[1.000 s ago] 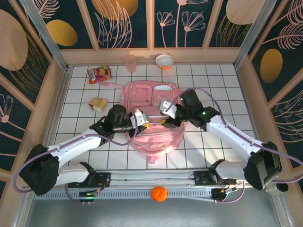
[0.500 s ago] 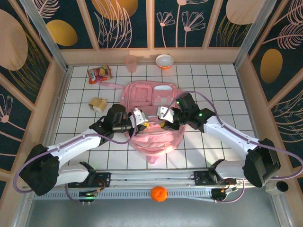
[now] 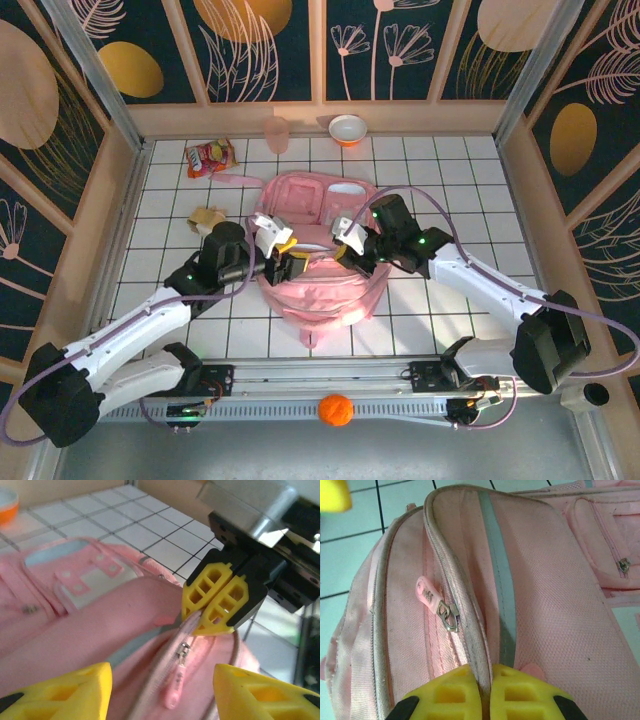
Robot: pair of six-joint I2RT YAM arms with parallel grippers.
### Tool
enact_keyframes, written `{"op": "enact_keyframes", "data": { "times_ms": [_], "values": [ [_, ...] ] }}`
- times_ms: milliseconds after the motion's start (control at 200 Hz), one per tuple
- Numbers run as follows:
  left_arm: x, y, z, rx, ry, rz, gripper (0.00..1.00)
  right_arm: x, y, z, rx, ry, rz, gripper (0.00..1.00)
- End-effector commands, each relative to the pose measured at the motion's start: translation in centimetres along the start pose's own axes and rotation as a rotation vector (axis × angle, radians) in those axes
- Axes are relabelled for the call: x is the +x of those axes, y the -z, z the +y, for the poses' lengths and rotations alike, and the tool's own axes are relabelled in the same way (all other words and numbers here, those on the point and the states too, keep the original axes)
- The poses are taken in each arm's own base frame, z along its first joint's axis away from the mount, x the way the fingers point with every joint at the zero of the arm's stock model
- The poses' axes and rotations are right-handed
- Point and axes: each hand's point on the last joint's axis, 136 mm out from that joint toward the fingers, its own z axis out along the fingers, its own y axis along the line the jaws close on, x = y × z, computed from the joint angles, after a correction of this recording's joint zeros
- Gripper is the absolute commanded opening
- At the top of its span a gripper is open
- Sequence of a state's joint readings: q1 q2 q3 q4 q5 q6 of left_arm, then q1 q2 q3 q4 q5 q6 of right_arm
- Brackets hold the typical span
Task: Pack books, pencil case, and school supplies into a backpack
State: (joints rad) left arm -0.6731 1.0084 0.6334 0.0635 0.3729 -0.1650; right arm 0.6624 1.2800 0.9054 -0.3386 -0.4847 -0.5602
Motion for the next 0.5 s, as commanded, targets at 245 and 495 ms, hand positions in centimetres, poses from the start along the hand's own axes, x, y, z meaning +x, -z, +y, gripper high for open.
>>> {"op": "enact_keyframes", "data": {
  "times_ms": [245,495],
  "values": [
    [4.4,0.0,-0.8,0.046,0.453,0.141,0.62,-4.5,-0.7,1.2,-0.103,-0.184,-0.085,0.00],
    [5.1,-1.3,0.2,0.011,0.458,0.161,0.61,-5.2,-1.1,1.2,-0.126,-0.188,-0.084,0.00]
  ]
}}
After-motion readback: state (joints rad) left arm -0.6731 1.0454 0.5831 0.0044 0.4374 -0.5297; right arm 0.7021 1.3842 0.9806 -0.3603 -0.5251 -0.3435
